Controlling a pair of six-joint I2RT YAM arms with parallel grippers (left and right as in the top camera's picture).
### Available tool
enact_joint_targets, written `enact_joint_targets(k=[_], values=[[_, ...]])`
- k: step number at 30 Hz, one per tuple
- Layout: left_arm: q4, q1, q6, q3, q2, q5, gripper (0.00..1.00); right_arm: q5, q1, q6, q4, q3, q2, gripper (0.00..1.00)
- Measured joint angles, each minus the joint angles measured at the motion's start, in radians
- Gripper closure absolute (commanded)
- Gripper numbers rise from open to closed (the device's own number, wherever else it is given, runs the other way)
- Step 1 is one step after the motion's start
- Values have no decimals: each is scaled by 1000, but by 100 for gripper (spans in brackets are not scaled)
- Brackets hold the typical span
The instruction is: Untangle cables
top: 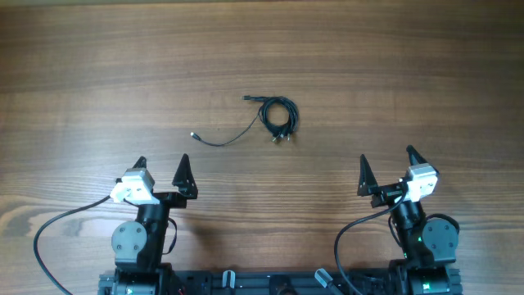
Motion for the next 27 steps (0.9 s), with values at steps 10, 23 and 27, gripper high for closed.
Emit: enact_joint_targets(k=[10, 23, 27], values=[[0, 0, 0, 0, 0, 0, 0, 0, 0, 0, 0, 0, 0, 0], [0, 0, 0, 0, 0, 0, 0, 0, 0, 0, 0, 0, 0, 0], [0, 0, 0, 0, 0, 0, 0, 13, 0, -18, 0, 0, 0, 0]])
